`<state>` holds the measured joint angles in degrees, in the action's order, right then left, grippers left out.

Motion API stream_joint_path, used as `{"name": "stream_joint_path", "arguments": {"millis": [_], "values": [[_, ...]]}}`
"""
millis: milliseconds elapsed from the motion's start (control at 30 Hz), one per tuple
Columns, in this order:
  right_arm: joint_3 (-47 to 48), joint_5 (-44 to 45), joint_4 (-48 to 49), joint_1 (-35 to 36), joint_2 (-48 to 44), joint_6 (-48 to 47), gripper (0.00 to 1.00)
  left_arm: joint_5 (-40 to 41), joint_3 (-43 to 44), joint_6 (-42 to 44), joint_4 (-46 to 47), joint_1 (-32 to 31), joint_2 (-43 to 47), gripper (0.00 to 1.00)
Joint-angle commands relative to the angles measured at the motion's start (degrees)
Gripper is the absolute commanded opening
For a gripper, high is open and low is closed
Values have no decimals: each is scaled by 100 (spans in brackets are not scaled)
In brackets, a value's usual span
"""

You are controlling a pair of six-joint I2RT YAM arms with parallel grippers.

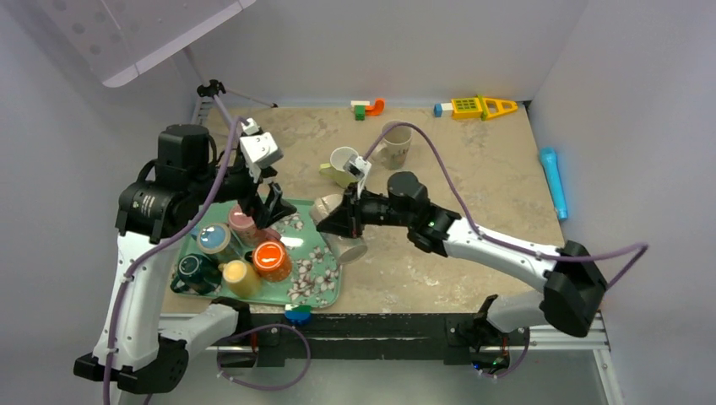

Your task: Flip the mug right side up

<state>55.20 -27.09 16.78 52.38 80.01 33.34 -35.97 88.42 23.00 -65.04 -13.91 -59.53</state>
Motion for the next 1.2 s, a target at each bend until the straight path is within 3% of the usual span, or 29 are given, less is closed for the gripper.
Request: {"name": "stream_joint_path", "arguments": {"millis": [0, 133, 267, 467, 600, 700, 800, 833, 933, 967, 1033, 1067, 1133, 1167], "values": [[-336, -431, 926, 23, -1378, -2043, 0, -1546, 579, -85, -654, 47, -446, 100], [-757, -525, 1522, 23, -2274, -2697, 0, -2589, 652, -240, -599, 5, -721, 100], [-857, -932, 1764, 33, -2646, -2941, 0, -3049, 622, 24, -429, -263, -805, 100], [-732, -1290, 1931, 30, -2685, -2899, 0, -3140, 348, -108, 843, -610, -421, 100], [-761, -1357, 2203, 35, -2752, -2835, 0, -2916, 500, 35, 711, -1016, -673, 100], [-811, -1385, 2387, 30, -2765, -2741, 0, -2440, 54, 50, 906, -1434, -811, 99], [-889, -1498, 2484, 30, -2803, -2703, 0, -2150, 63, -34, 1127, -1483, -942, 95], [-915, -1480, 2485, 36, -2813, -2721, 0, -2274, 158, -35, 1133, -1483, -985, 91], [-973, -1273, 2319, 20, -2862, -2877, 0, -2965, 372, -79, 904, -1512, -1166, 64], [-1022, -1155, 2293, 26, -2900, -2944, 0, -3093, 366, -34, 814, -1525, -1189, 51], [-1174, -802, 2333, 27, -2979, -3034, 0, -3171, 271, 67, 682, -1527, -1198, 9], [-1226, -539, 2305, 27, -2989, -3036, 0, -3079, 224, 67, 639, -1527, -1185, 0], [-1145, 179, 1869, 18, -2971, -3115, 0, -2599, 250, 68, 520, -1526, -1184, 0], [-1043, 524, 1531, 18, -2920, -3172, 14, -2171, 300, 48, 468, -1519, -1188, 0]]}}
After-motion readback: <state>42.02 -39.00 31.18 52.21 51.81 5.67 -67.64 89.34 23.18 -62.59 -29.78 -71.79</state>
